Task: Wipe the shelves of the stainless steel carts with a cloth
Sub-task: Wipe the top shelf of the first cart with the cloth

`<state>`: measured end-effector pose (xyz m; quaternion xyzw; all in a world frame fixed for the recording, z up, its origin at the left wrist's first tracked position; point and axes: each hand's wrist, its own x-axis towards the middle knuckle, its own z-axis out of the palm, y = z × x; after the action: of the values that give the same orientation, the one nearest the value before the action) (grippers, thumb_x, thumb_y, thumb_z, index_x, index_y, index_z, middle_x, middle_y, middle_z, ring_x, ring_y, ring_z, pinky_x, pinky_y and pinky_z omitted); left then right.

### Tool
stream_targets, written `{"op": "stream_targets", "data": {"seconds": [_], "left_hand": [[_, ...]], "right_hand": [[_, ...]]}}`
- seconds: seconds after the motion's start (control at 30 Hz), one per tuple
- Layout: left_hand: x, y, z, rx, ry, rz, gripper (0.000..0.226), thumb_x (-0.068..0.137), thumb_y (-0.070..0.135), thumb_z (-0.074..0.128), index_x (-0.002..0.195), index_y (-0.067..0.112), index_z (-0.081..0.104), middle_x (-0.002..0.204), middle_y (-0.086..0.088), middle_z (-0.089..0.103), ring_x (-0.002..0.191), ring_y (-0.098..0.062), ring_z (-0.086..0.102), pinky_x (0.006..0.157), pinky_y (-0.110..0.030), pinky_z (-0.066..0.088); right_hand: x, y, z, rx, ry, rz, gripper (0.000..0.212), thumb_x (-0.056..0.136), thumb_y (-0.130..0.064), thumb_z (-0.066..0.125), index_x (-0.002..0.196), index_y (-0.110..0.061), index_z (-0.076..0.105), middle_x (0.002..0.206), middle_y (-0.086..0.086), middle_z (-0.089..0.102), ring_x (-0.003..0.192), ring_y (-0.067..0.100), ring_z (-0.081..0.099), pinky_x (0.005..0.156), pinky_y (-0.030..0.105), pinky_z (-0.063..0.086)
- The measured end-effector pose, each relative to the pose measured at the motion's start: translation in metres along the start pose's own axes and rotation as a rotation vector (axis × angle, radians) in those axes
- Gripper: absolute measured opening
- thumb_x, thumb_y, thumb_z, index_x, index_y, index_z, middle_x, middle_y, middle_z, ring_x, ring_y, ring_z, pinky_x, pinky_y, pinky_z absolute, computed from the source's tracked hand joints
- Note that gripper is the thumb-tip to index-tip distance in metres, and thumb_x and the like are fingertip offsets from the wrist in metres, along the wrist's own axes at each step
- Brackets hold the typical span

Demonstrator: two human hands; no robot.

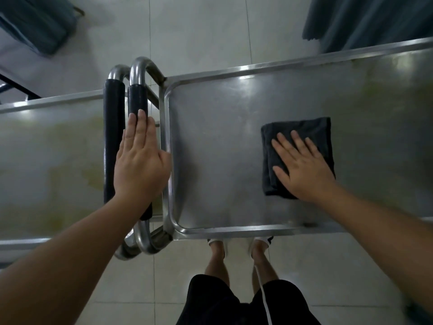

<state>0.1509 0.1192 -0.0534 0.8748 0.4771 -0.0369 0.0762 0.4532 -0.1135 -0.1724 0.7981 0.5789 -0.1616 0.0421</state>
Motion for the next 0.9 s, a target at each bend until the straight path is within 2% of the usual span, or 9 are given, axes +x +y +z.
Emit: {"op": "stream_targets", "data": {"seconds": [0.17,0.3,0.43,0.67,0.77,0.9], "left_hand": [[0.000,-0.002,0.001,-0.011,-0.008,0.002,0.072,0.106,0.040,0.026,0.171,0.014,0.008,0.179,0.001,-0.007,0.160,-0.006,-0.020,0.132,-0.038,-0.003],[-0.001,-0.001,0.001,-0.009,-0.008,0.010,0.073,0.107,0.037,0.031,0.171,0.012,0.006,0.179,0.000,-0.007,0.161,-0.007,-0.019,0.132,-0.040,-0.003],[-0.002,0.000,0.001,-0.010,-0.006,0.006,0.075,0.104,0.038,0.031,0.170,0.011,0.007,0.179,-0.001,-0.006,0.161,-0.007,-0.019,0.131,-0.038,-0.004],[-0.002,-0.001,0.002,-0.011,-0.006,0.010,0.078,0.099,0.035,0.030,0.170,0.010,0.009,0.179,-0.003,-0.004,0.162,-0.010,-0.017,0.132,-0.037,-0.005],[-0.001,-0.001,0.003,-0.016,0.005,0.010,0.079,0.099,0.035,0.033,0.170,0.011,0.012,0.179,-0.003,-0.002,0.162,-0.010,-0.015,0.131,-0.036,-0.006],[0.000,0.001,0.003,-0.006,0.009,0.007,0.080,0.098,0.035,0.036,0.170,0.011,0.013,0.179,-0.003,-0.001,0.163,-0.011,-0.014,0.130,-0.034,-0.006]], "right_hand": [[-0.103,0.002,0.038,-0.022,-0.015,-0.045,0.071,0.105,-0.059,0.025,0.167,-0.026,0.012,0.174,-0.004,0.009,0.161,0.024,0.003,0.128,0.051,0.010],[-0.116,0.013,0.041,-0.019,-0.035,-0.069,0.071,0.104,-0.059,0.028,0.166,-0.029,0.013,0.174,-0.007,0.010,0.161,0.022,0.004,0.128,0.051,0.013],[-0.071,0.034,0.028,-0.040,0.018,-0.054,0.071,0.102,-0.059,0.027,0.166,-0.030,0.015,0.173,-0.007,0.012,0.160,0.020,0.003,0.127,0.052,0.015],[0.052,0.095,-0.015,-0.030,0.038,-0.026,0.072,0.100,-0.063,0.023,0.165,-0.036,0.006,0.172,-0.012,0.007,0.160,0.019,0.004,0.127,0.045,0.004],[0.098,0.112,-0.036,0.013,0.036,0.034,0.074,0.098,-0.067,0.017,0.164,-0.037,0.005,0.173,-0.012,0.005,0.160,0.018,0.001,0.127,0.043,0.002],[0.138,0.124,-0.055,0.060,0.050,0.104,0.075,0.097,-0.067,0.017,0.164,-0.036,0.007,0.173,-0.012,0.005,0.160,0.020,0.002,0.127,0.045,0.002]]}}
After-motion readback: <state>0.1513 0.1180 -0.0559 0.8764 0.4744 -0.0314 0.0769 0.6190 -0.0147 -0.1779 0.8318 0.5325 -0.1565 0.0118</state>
